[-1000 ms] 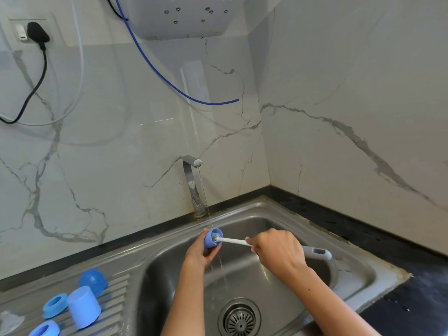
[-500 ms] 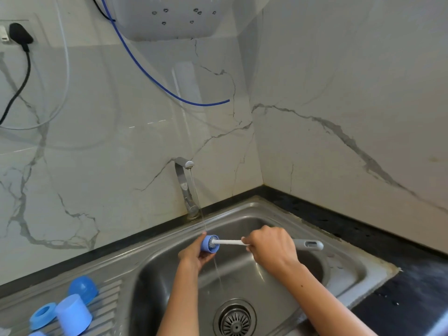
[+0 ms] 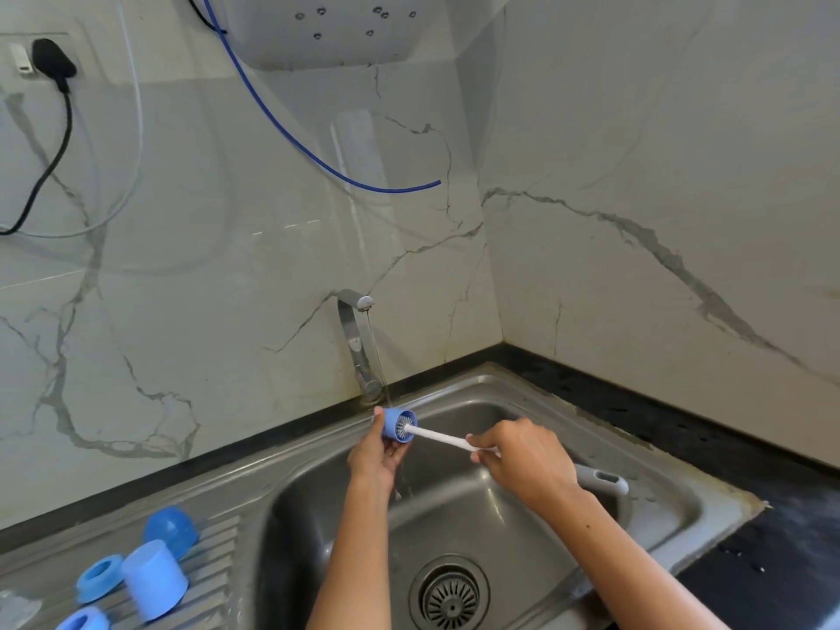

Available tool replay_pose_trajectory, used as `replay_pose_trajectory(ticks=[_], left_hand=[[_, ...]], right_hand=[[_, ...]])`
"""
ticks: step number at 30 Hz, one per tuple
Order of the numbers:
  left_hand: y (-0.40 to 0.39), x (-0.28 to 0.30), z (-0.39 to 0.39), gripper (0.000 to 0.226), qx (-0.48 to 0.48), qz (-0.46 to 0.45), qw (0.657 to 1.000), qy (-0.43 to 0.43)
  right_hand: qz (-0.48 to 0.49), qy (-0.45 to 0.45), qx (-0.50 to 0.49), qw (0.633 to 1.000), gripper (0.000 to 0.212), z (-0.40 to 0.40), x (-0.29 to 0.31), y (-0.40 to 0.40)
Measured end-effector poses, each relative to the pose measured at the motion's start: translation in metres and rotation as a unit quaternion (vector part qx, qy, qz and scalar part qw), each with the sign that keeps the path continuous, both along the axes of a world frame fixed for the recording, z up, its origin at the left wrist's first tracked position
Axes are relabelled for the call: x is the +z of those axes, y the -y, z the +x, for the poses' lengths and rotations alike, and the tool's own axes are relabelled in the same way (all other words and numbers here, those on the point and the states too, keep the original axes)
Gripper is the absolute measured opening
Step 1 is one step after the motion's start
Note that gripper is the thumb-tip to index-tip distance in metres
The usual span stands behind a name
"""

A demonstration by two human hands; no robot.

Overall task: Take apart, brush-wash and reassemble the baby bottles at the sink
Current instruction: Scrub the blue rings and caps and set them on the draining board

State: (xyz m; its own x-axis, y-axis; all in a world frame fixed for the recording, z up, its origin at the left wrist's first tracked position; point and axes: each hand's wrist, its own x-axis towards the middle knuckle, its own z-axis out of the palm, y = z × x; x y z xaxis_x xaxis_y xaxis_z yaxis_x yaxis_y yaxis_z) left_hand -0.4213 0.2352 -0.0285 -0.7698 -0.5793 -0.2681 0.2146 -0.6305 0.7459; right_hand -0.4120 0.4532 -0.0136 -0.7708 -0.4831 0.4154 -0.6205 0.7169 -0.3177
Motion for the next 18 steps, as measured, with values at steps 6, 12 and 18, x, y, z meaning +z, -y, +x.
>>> replay_pose_trajectory(ticks=[6,12,18], left_hand=[[0.012,0.0,0.005,0.023,0.12,0.047,0.991,-0.03],[0.003,-0.006,0.004,0.021,0.14,0.013,0.99,-0.007],[-0.009,0.0,0.004,0.018,0.054,-0.004,0.998,-0.016]], right_hand=[[-0.035,0.06,0.007,0.998,0.03,-0.005,0.003,-0.017],[-0.133,0.122,0.015,0.983,0.028,-0.007,-0.001,-0.018],[-0.101,0.137,0.057,0.984,0.036,-0.006,-0.013,0.007]])
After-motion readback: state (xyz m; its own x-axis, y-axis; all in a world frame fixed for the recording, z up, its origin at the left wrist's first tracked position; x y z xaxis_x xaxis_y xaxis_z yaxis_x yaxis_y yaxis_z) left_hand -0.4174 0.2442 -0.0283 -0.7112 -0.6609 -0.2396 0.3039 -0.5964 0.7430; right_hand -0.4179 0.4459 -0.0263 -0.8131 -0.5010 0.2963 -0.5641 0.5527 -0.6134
